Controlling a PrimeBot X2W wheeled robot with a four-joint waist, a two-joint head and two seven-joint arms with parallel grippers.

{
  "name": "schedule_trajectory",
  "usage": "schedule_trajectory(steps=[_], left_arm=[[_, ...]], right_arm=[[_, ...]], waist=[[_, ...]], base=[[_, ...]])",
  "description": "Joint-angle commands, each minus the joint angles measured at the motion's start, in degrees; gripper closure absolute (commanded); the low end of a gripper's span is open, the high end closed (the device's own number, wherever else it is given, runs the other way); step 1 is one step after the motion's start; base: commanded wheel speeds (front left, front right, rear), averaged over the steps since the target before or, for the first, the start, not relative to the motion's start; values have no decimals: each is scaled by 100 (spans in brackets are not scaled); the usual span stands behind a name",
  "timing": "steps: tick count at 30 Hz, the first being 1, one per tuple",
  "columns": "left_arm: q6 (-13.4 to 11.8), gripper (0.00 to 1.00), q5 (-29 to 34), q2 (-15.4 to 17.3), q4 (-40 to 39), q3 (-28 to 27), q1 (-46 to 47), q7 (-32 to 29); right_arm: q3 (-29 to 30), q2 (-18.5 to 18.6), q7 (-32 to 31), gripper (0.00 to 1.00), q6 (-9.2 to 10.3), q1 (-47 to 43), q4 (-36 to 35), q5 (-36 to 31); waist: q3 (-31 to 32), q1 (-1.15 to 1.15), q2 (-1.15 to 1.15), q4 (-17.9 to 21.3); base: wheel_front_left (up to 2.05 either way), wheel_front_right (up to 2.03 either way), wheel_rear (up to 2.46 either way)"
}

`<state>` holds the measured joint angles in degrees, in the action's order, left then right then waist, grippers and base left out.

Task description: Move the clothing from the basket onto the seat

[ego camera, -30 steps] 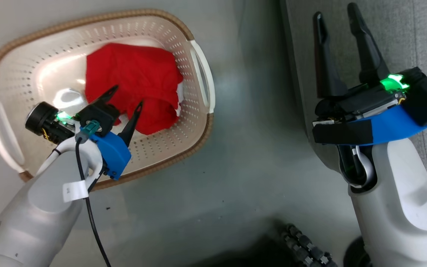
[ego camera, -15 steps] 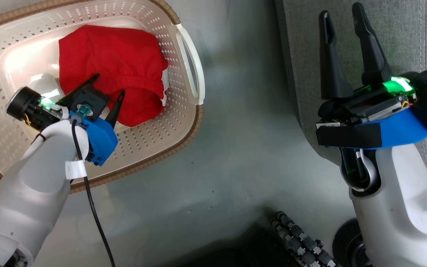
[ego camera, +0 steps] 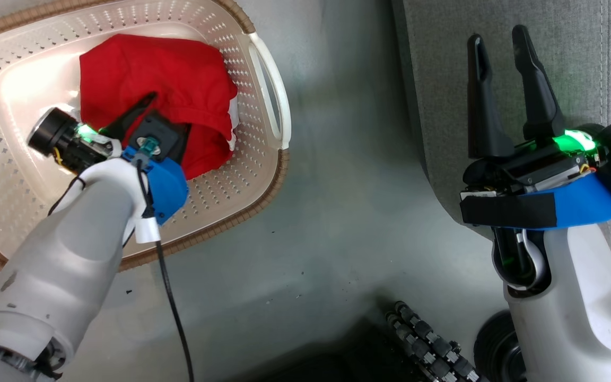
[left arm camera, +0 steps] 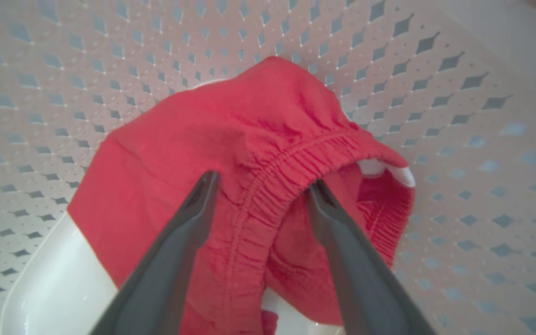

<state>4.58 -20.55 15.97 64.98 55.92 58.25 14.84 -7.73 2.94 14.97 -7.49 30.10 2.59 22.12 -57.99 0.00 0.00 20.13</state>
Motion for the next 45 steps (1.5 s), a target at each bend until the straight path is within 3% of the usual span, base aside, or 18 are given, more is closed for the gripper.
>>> schedule_trajectory(steps=[1, 5, 9, 11, 12, 32, 45], left_arm=[[-71, 0, 42, -34, 51, 25, 125, 35], [-230, 0, 71, -116, 187, 41, 200, 38], [-223, 0, 56, -129, 286, 55, 212, 39], [-197, 96, 31, -138, 300, 44, 222, 41], [-193, 100, 24, -137, 276, 40, 229, 41], [-101, 100, -277, 107, -353, -387, -159, 44], [163, 100, -314, -123, -1376, -649, -1302, 43]], right_arm=[[13, -10, 32, 0, -1, -58, -34, 15], [5, -10, 32, 0, -1, -111, -48, 44], [-16, -10, 32, 0, -1, -110, -47, 66], [-15, -10, 32, 0, -1, -109, -48, 68], [-12, -10, 32, 0, -1, -107, -49, 72], [-262, -10, 33, 0, -1, 126, 134, 114], [-231, -5, 33, 0, -1, -36, 699, -154]], waist=[[-6, 0, 0, -3], [-12, 0, 0, -4], [-7, 0, 0, 11], [-4, 0, 0, 13], [-2, 0, 0, 13], [280, 0, 0, 100], [2012, 0, 0, -497]], base=[[0, 0, 0], [0, 0, 0], [0, 0, 0], [0, 0, 0], [0, 0, 0], [0, 0, 0], [0, 0, 0]])
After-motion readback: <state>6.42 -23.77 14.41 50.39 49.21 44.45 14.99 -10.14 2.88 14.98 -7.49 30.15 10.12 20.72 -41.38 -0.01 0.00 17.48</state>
